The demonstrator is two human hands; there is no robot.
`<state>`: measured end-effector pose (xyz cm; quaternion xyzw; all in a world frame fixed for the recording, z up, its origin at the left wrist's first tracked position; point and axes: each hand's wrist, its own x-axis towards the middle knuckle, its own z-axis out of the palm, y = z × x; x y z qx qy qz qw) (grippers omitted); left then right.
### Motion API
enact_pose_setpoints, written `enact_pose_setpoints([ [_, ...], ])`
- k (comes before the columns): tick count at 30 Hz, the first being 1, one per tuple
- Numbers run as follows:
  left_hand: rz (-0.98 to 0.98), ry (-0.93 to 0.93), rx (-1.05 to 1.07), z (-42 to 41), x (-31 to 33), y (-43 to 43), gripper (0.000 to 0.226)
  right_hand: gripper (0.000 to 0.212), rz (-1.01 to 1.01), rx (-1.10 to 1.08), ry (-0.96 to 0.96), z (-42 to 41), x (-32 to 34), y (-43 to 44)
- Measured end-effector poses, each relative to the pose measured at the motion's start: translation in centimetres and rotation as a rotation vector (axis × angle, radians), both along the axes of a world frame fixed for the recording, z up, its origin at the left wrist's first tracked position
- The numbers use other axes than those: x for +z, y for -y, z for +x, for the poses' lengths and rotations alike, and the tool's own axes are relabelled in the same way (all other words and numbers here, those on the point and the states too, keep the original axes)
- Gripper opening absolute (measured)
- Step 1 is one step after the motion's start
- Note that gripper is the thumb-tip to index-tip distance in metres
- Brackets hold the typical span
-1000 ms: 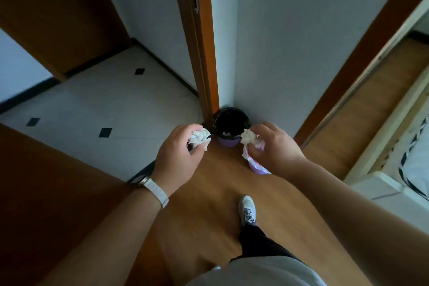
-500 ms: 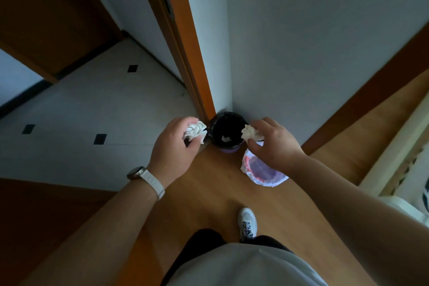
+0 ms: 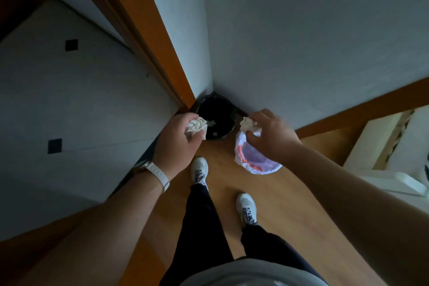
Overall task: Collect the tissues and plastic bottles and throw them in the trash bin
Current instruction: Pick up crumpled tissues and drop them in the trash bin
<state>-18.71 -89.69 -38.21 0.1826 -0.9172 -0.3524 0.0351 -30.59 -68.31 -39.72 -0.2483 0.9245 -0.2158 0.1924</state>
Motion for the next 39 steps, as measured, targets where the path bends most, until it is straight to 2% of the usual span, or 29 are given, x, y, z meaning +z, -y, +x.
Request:
enact_pose_setpoints([
  [7, 0.094, 0.127, 0.001, -6.5, -11.7, 5.9, 0.033, 0.035, 0.069, -0.032, 0.029, -4.9, -9.5, 7.2],
  [14, 0.155, 0.301, -0.049, -9.2, -27.6, 8.7, 0.035, 0.036, 0.151, -0.032, 0.103, -7.8, -24.1, 10.7],
  [19, 0.14, 0.367, -0.065, -10.0, -39.3, 9.1, 0.04, 0.035, 0.195, -0.067, 0.109, -7.9, -35.7, 11.3],
  [25, 0.013, 0.402, -0.125, -10.5, -49.2, 9.5, 0.041, 0.038, 0.246, -0.129, 0.1, -7.9, -46.0, 10.8],
  [32, -0.101, 0.364, -0.19, -10.3, -52.6, 9.5, 0.04, 0.041, 0.249, -0.143, 0.065, -7.6, -50.2, 9.9],
  [39, -0.112, 0.326, -0.205, -10.1, -47.4, 9.6, 0.036, 0.042, 0.253, -0.073, 0.074, -7.1, -45.1, 9.9],
])
